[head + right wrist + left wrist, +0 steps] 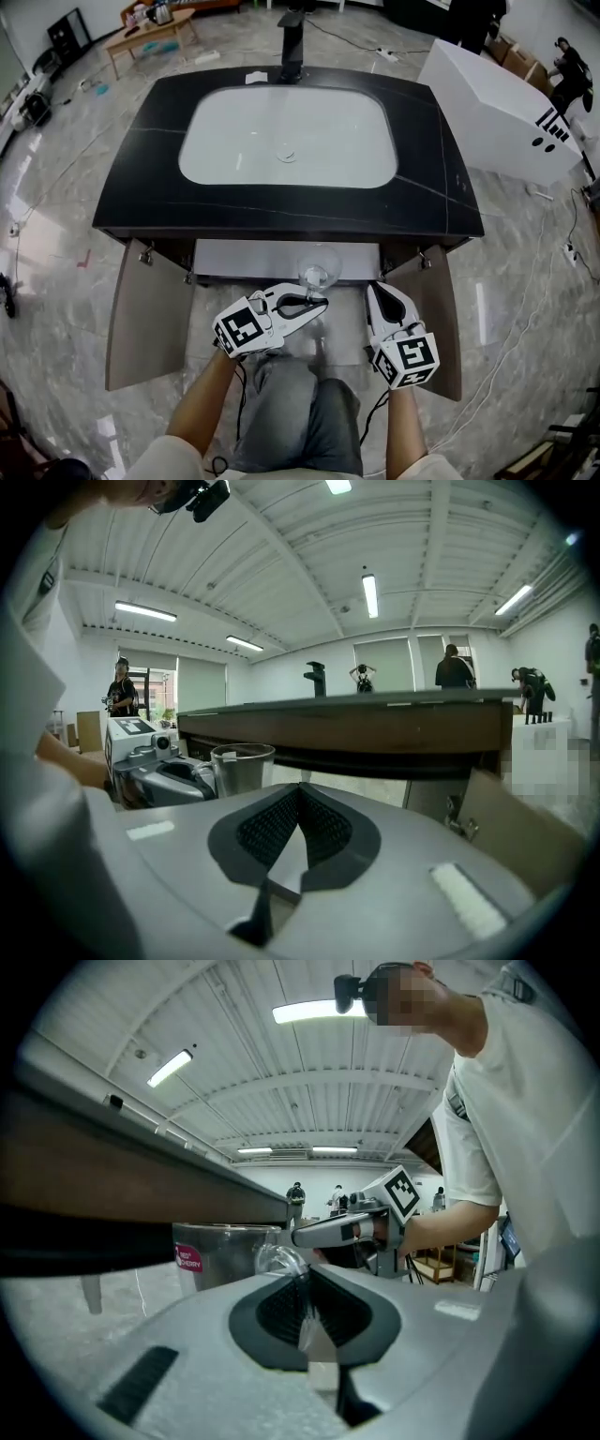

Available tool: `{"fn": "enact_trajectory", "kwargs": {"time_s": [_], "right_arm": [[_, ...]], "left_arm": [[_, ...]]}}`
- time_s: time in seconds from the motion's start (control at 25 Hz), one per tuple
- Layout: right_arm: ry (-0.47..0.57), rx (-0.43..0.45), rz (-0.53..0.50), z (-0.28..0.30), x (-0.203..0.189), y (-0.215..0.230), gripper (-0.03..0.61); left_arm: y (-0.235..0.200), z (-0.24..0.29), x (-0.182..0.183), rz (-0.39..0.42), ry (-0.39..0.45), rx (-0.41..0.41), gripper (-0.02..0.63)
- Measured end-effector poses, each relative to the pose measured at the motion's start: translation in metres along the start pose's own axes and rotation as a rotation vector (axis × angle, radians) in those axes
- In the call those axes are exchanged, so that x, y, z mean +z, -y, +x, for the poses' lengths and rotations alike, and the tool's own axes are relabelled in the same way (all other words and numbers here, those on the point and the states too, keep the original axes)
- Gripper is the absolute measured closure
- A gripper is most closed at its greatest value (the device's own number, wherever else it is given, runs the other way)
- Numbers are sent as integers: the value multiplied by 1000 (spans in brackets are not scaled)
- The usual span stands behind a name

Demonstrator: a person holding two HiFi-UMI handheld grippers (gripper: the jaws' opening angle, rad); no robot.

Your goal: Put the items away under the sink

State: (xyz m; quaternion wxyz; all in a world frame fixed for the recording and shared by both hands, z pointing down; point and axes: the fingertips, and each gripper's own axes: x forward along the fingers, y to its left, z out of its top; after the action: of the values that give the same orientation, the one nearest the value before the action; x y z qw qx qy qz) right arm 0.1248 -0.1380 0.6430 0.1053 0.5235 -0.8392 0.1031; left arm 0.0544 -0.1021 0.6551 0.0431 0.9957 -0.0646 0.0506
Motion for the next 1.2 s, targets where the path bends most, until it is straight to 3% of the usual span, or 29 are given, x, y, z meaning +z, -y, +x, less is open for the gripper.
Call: {"fn": "enact_trajectory", "kwargs": {"time_s": [0.52,1.0,1.2], "right_arm": [[30,33,-33,109,-154,24,572],[52,54,-80,148,-208,33,573],[45,80,-69,153,-223,29,572]], "left_arm": [[-78,15,-179,0,15,56,604],[-146,18,-266,-17,36,209,604],[-173,22,-306,-27,-9,250,604]]}}
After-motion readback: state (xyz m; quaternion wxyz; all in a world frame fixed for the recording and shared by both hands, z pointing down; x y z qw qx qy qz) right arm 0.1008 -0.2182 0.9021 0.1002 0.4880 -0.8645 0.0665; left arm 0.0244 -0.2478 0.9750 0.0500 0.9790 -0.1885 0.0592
